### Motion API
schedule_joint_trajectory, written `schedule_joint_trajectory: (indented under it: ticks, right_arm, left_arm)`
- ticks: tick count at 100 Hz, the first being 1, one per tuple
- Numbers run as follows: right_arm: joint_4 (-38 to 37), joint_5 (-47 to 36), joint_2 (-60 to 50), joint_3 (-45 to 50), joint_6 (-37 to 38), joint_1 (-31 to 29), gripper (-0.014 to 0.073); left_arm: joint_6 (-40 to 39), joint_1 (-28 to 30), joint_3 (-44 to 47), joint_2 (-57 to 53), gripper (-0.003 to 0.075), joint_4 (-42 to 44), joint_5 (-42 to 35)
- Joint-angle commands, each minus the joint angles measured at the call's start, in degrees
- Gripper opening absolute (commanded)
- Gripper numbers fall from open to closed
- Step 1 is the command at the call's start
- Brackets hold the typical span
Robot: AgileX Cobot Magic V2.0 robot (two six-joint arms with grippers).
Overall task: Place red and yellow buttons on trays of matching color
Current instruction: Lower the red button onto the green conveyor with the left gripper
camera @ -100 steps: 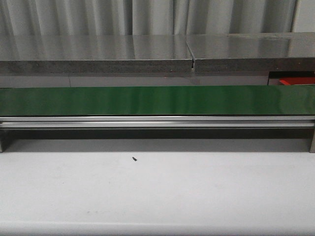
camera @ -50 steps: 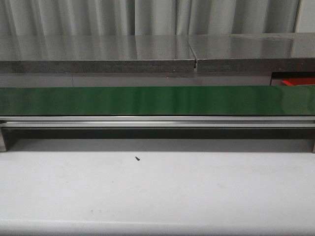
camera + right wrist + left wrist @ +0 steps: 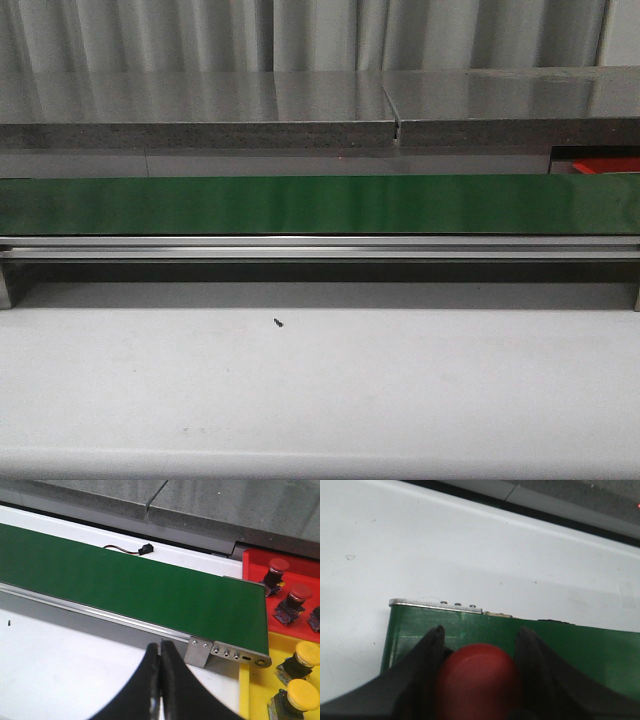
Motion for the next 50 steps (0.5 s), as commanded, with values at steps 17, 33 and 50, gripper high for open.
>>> schedule_joint_trajectory:
  ticks: [17, 33, 50]
  right_arm:
    - [0.8, -3.4, 0.1, -1.5, -0.5, 0.1, -0.0068]
    - [0.8, -3.4, 0.1, -1.5, -0.5, 0.1, -0.0068]
    - [0.8, -3.4, 0.1, -1.5, -0.5, 0.1, -0.0068]
  left_arm:
    - [4.3, -3.5, 5.3, -5.1, -0.0001, -4.9, -6.3]
    - [5.1, -4.6, 8.3, -5.1, -0.0001, -4.9, -10.9]
    - [5.5, -4.7, 9.5, -5.1, 0.0007, -4.8, -11.4]
